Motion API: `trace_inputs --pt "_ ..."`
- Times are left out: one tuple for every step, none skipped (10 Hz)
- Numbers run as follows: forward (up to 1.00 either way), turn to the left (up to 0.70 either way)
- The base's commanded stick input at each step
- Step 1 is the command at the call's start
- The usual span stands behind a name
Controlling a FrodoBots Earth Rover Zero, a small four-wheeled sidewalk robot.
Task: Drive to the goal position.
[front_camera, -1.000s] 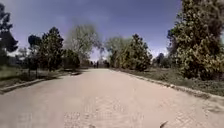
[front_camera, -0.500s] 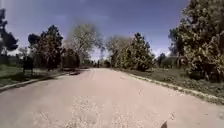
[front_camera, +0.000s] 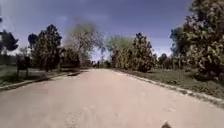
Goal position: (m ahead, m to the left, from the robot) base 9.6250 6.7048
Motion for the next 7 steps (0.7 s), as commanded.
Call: trace_inputs --pt "0.7 0.0" --pt "0.7 0.0" --pt "0.7 0.0" --pt "0.7 0.0" --pt "0.7 0.0" --pt "0.7 0.0" --pt "0.7 0.0"
